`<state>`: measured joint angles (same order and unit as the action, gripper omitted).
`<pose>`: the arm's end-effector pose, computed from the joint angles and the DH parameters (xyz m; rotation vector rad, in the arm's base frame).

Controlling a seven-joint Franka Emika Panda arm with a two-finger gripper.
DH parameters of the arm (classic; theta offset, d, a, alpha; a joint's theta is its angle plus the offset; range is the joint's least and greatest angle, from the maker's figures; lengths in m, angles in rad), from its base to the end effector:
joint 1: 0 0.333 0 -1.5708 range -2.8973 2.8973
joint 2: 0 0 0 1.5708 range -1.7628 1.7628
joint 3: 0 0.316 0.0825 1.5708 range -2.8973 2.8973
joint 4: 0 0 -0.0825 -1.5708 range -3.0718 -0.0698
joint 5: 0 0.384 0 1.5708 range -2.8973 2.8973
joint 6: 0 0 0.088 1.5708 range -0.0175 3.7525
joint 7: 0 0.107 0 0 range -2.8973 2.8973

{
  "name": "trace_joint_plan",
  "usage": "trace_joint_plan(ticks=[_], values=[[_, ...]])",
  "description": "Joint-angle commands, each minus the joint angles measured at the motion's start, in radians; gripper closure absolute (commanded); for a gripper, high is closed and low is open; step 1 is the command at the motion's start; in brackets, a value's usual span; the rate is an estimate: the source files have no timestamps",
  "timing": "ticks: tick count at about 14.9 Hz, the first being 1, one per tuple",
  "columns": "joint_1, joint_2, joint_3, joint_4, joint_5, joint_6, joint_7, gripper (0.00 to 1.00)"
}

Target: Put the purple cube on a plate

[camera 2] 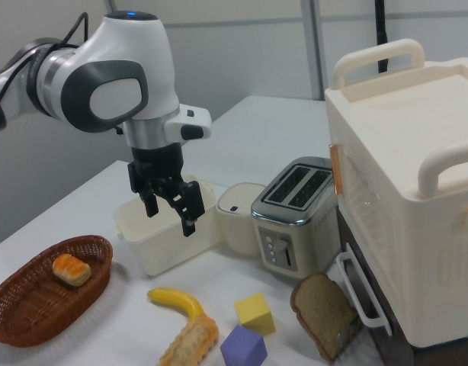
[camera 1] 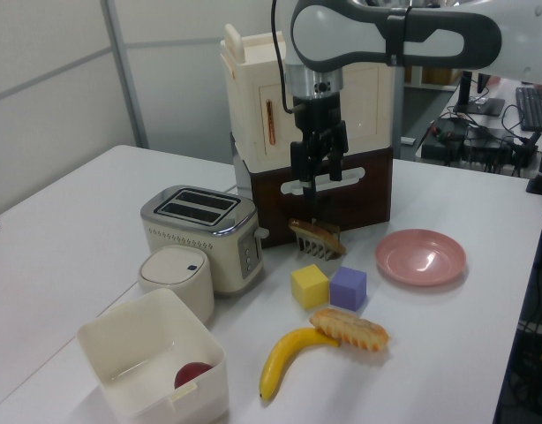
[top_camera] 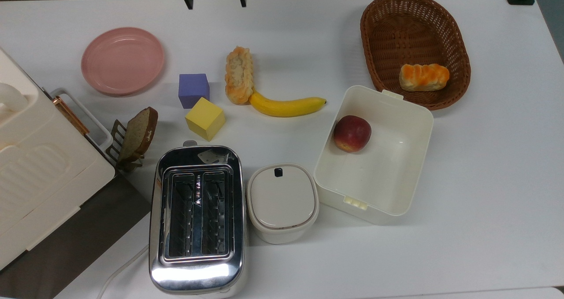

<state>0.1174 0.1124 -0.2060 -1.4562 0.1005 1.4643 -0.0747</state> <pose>0.5763 -0.0325 0.6071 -3.0527 0.0125 0.1456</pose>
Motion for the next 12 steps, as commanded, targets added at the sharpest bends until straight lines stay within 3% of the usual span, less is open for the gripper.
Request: trace_joint_plan(ticks=[1, 12], values=[[0.004, -0.036, -0.019, -0.027, 0.005, -0.01, -0.022, 0.0], [0.004, -0.036, -0.016, -0.027, -0.01, -0.009, -0.022, 0.0]])
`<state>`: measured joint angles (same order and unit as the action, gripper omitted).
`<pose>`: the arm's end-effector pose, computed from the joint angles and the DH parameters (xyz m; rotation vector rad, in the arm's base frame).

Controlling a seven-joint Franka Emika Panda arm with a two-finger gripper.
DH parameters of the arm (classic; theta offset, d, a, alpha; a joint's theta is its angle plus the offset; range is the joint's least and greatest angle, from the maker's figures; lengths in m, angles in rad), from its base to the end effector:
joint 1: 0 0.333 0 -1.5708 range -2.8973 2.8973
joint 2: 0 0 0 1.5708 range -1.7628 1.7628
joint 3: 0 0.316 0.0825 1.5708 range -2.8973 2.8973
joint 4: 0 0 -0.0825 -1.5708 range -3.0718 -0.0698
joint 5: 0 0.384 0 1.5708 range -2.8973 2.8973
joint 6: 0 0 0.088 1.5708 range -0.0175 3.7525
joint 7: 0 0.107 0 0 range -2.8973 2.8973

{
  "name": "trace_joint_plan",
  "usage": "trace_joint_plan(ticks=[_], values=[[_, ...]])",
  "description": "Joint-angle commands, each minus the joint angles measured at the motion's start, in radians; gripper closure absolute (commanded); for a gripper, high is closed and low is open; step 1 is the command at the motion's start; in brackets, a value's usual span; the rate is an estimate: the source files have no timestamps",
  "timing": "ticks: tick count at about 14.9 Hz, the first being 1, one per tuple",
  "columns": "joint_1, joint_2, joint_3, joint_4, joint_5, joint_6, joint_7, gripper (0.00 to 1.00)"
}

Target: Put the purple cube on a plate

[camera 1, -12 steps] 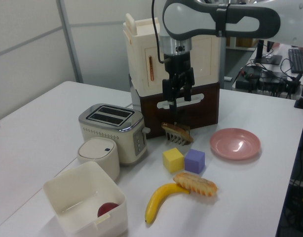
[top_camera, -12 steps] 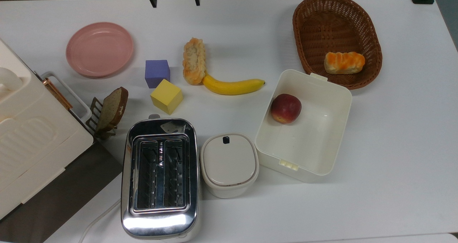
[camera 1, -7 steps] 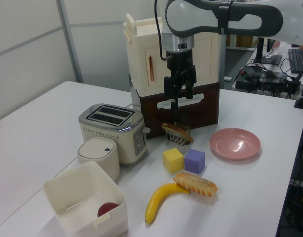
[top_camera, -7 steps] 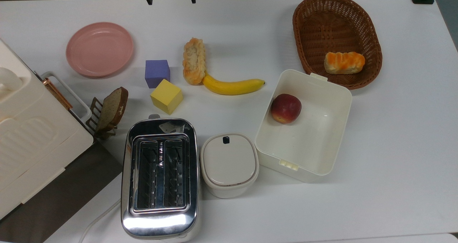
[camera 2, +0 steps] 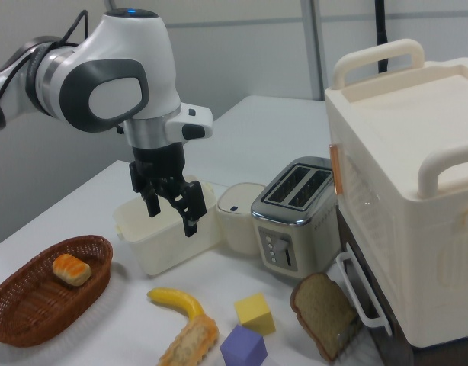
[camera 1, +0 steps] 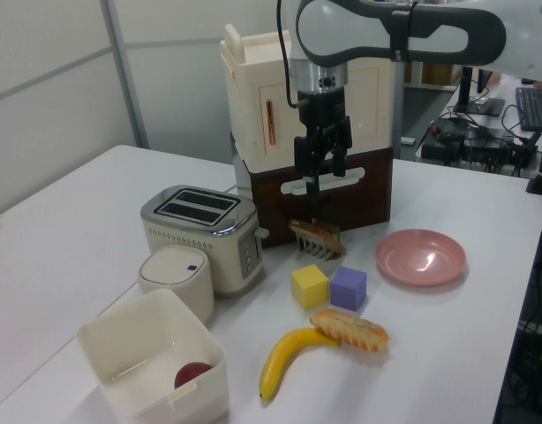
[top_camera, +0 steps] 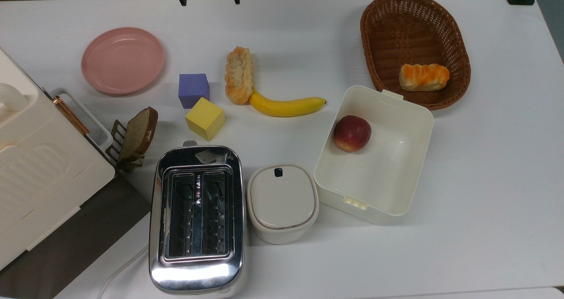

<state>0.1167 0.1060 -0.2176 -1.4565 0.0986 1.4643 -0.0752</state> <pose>0.5741 -0.0396 0.6107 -3.0547 0.0303 0.1357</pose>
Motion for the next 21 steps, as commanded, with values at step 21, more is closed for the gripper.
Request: trace_joint_plan(ticks=[21], values=[[-0.026, 0.154, -0.072, -0.245, -0.103, 0.286, -0.228, 0.0]])
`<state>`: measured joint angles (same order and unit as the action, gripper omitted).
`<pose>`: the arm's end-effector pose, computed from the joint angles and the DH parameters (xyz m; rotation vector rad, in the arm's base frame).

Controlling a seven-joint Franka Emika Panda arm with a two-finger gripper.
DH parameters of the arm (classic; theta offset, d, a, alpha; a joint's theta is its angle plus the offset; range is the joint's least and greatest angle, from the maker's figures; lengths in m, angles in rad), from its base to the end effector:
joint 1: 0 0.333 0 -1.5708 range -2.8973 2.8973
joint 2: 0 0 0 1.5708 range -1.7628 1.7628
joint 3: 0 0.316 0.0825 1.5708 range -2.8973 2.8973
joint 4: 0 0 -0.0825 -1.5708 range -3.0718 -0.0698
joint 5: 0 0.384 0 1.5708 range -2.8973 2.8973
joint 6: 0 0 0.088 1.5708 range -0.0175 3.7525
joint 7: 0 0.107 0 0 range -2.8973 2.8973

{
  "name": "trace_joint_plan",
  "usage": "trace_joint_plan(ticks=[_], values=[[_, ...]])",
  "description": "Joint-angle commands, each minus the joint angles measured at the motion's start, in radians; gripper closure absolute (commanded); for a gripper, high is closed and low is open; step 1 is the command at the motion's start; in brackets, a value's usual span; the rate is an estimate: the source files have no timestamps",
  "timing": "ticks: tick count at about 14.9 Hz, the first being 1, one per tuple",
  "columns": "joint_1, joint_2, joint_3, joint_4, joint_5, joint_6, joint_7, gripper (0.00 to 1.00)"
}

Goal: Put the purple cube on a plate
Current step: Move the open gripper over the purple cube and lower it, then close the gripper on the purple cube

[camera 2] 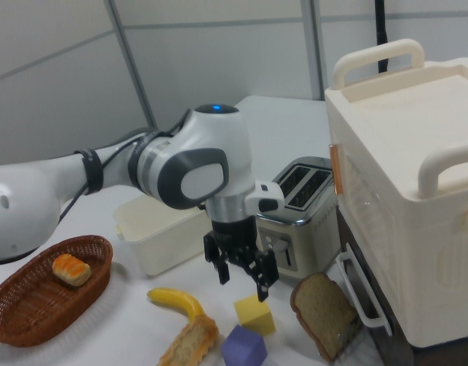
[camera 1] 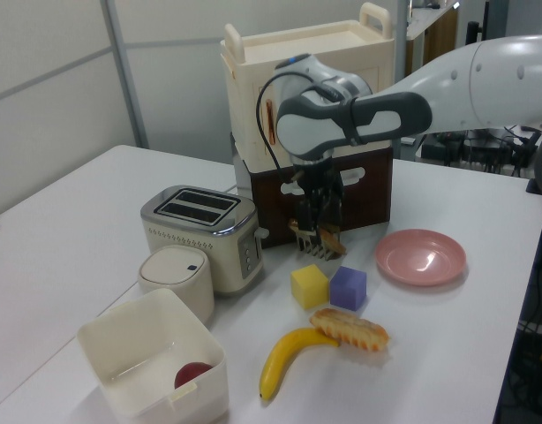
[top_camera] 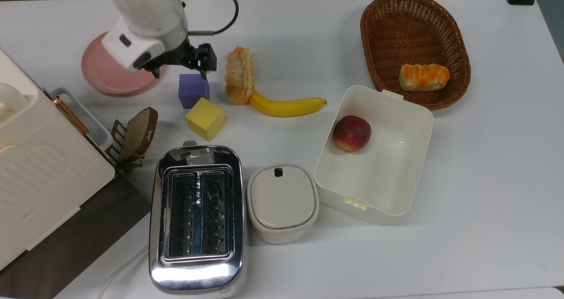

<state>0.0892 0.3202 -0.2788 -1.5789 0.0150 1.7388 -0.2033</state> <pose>0.6285 -0.1003 0.4484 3.0890 0.0264 -0.2467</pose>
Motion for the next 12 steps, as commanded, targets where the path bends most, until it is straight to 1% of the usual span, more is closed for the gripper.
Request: trace_joint_plan(ticks=[1, 3, 5, 6, 7, 8, 12], values=[[0.001, -0.067, -0.011, -0.151, -0.023, 0.013, -0.117, 0.0], [0.015, -0.067, -0.02, -0.206, -0.032, 0.021, -0.117, 0.0], [0.023, -0.066, -0.02, -0.268, -0.064, 0.057, -0.117, 0.0], [0.024, -0.064, -0.02, -0.326, -0.075, 0.129, -0.117, 0.0], [0.023, -0.058, -0.02, -0.351, -0.075, 0.183, -0.117, 0.0], [0.023, -0.05, -0.019, -0.369, -0.075, 0.226, -0.116, 0.0], [0.026, -0.027, -0.019, -0.371, -0.073, 0.274, -0.1, 0.01]])
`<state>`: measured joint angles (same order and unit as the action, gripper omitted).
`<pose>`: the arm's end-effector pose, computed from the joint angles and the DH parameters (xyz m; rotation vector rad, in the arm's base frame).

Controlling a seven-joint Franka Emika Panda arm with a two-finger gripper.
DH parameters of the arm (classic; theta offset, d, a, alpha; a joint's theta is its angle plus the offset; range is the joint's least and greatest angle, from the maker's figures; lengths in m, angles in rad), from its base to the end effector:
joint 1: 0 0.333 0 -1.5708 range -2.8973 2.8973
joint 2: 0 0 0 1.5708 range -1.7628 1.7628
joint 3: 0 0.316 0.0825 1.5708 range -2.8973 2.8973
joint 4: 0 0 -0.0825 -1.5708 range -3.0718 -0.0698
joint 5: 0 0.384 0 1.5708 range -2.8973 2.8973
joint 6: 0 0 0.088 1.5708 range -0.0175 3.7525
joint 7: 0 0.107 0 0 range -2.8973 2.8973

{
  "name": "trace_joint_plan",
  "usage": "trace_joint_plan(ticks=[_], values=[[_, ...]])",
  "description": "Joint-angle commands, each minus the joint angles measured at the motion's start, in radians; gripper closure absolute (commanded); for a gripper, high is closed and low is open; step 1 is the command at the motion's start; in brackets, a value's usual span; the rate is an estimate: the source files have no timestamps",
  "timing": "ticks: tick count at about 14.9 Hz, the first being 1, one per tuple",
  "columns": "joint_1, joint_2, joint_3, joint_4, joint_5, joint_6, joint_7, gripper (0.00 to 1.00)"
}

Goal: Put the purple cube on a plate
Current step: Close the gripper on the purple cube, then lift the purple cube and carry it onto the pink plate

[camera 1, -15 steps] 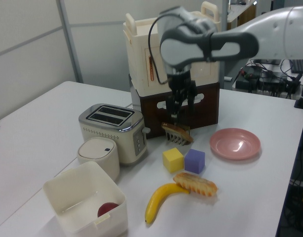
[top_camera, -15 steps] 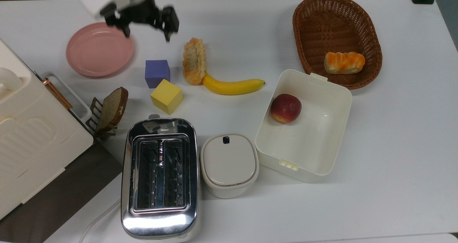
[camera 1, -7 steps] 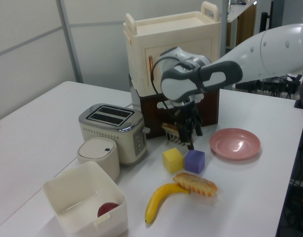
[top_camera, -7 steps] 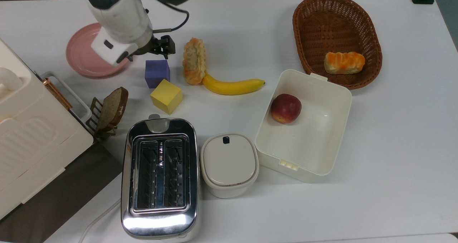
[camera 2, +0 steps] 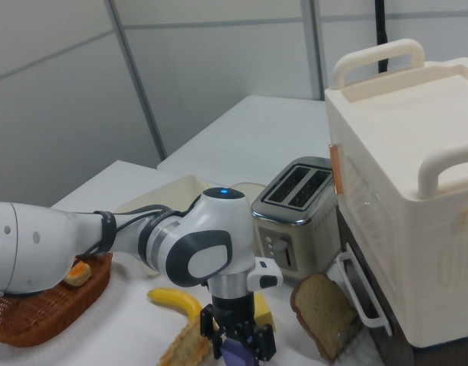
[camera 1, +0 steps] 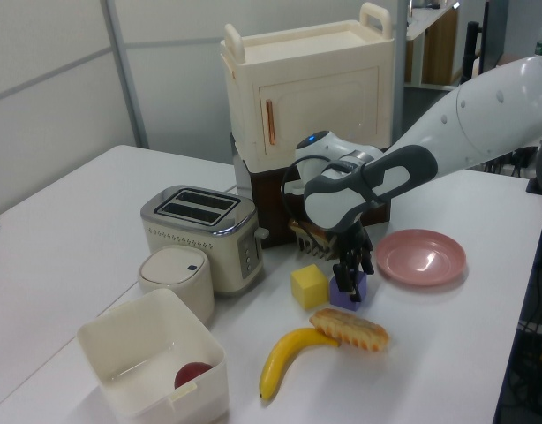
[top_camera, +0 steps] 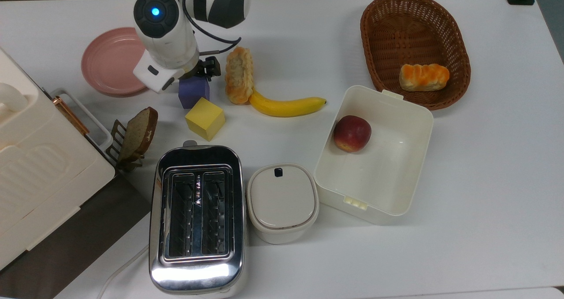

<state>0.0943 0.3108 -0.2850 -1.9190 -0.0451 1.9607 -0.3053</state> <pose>0.5760 -0.1077 0.3194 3.0446 0.2119 -0.4310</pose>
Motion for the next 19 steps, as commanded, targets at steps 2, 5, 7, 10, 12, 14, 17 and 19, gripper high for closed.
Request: trace_joint_plan(ticks=[2, 5, 7, 10, 12, 14, 17, 19], values=[[0.018, -0.031, -0.013, -0.023, -0.01, 0.041, 0.012, 0.66], [-0.007, -0.12, -0.031, 0.012, -0.004, -0.096, -0.033, 1.0], [-0.008, -0.151, -0.062, 0.014, -0.002, -0.166, -0.104, 1.0], [-0.01, -0.148, -0.146, 0.014, -0.004, -0.184, -0.178, 1.0], [-0.031, -0.107, -0.207, 0.011, 0.001, -0.143, -0.23, 1.0], [-0.054, -0.095, -0.229, 0.011, 0.022, -0.102, -0.25, 1.0], [-0.088, -0.075, -0.232, 0.002, 0.028, -0.088, -0.296, 0.75], [-0.105, -0.075, -0.234, 0.0, 0.054, -0.086, -0.299, 0.0]])
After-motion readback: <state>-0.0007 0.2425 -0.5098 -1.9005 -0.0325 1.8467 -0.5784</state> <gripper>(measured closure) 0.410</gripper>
